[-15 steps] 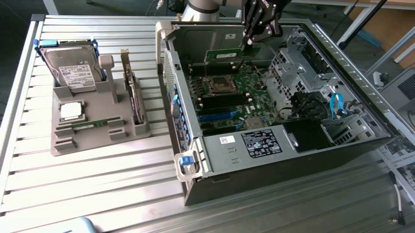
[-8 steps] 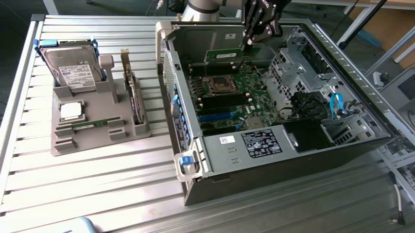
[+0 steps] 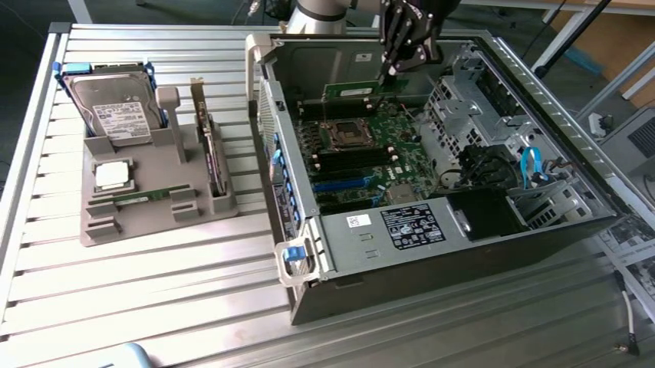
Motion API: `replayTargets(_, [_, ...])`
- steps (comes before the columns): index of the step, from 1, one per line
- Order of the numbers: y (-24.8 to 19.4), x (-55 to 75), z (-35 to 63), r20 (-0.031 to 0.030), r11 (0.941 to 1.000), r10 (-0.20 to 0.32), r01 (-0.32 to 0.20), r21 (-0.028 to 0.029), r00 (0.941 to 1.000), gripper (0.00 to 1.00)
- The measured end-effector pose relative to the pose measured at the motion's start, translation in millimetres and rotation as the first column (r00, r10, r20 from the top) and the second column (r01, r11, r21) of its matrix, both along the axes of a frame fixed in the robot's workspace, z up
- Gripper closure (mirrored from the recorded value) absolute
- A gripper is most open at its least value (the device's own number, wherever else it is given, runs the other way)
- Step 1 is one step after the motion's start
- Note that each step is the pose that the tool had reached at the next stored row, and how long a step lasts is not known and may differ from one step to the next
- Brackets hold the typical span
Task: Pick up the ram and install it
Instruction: 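Insert the ram into the slot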
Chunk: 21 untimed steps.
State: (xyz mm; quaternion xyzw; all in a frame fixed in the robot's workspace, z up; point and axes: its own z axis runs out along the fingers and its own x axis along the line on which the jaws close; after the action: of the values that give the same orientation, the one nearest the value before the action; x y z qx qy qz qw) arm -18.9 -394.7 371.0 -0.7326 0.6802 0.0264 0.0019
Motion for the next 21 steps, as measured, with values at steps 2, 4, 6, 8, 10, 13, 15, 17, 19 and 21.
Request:
replayTargets(2, [0.0, 0.0, -2.0, 0.0, 1.0, 0.0, 0.0, -0.0001, 1.0, 0.88])
replayTargets(4, [0.0, 0.0, -4.0, 0.0, 1.0, 0.0, 0.0, -0.0001, 1.0, 0.88])
replayTargets(6, [0.0, 0.0, -6.0, 0.0, 1.0, -0.001, 0.001, -0.0001, 1.0, 0.88])
replayTargets(8, [0.0, 0.0, -7.2, 0.0, 1.0, -0.003, 0.003, 0.0, 1.0, 0.88])
replayTargets(10, [0.0, 0.1, -7.4, 0.0, 1.0, -0.004, 0.004, -0.0002, 1.0, 0.88])
replayTargets(13, [0.0, 0.1, -7.4, 0.0, 1.0, -0.005, 0.005, 0.0, 1.0, 0.88])
replayTargets(15, [0.0, 0.1, -7.5, 0.0, 1.0, -0.01, 0.01, -0.0001, 1.0, 0.88])
replayTargets(17, [0.0, 0.1, -7.6, 0.0, 0.9999, -0.016, 0.016, -0.0001, 0.9999, 0.88])
replayTargets(19, [0.0, 0.1, -7.7, 0.0, 0.9997, -0.026, 0.026, -0.0001, 0.9997, 0.88])
replayTargets(21, [0.0, 0.1, -7.8, 0.0, 0.9992, -0.039, 0.039, 0.0, 0.9992, 0.88])
